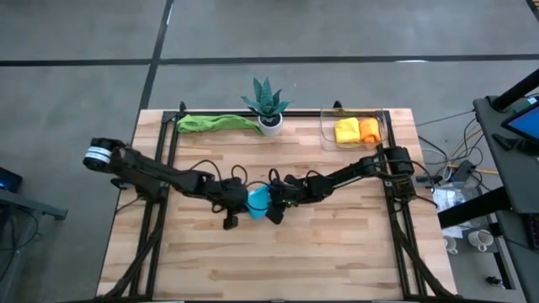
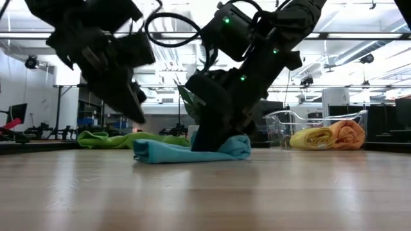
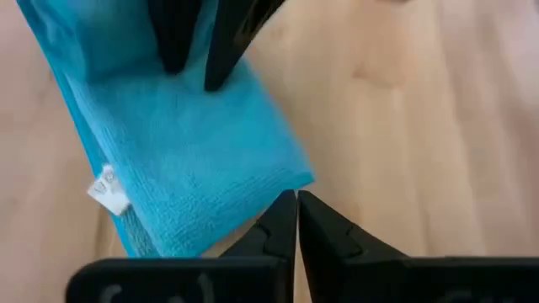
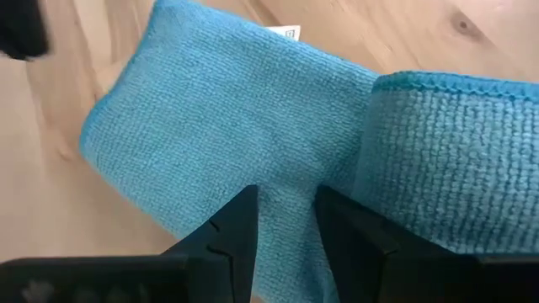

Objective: Roll microfiber towels into tight, uniform cylinder then place into a basket
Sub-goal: Roll the blue microfiber cloth

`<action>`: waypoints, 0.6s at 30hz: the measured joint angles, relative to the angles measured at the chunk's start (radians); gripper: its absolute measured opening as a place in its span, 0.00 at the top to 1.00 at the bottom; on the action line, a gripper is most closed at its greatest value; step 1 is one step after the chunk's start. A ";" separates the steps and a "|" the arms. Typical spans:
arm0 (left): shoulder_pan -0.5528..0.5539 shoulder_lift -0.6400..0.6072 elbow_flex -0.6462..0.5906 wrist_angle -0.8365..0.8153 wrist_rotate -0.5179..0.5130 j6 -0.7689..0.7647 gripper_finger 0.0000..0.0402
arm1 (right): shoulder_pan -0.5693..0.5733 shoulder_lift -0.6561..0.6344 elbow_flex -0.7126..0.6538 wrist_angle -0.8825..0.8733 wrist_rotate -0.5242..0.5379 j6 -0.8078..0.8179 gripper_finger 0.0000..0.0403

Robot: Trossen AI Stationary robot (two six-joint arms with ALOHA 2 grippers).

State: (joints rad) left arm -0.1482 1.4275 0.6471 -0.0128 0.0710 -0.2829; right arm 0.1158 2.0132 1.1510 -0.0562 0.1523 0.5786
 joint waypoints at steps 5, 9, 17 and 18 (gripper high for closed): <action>0.004 -0.110 0.002 -0.004 -0.055 0.050 1.00 | 0.000 -0.001 -0.022 0.082 -0.003 -0.012 0.71; 0.040 -0.138 0.007 0.018 -0.156 0.141 1.00 | 0.000 0.000 -0.039 0.103 -0.019 -0.012 0.71; 0.187 0.041 0.006 0.290 -0.084 0.265 1.00 | 0.000 -0.002 -0.047 0.107 -0.021 -0.012 0.71; 0.206 0.077 0.009 0.336 -0.056 0.267 1.00 | 0.000 -0.002 -0.047 0.108 -0.022 -0.012 0.71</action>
State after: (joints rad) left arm 0.0578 1.5050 0.6564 0.3231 0.0145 -0.0159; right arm 0.1158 2.0117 1.1038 0.0520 0.1307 0.5671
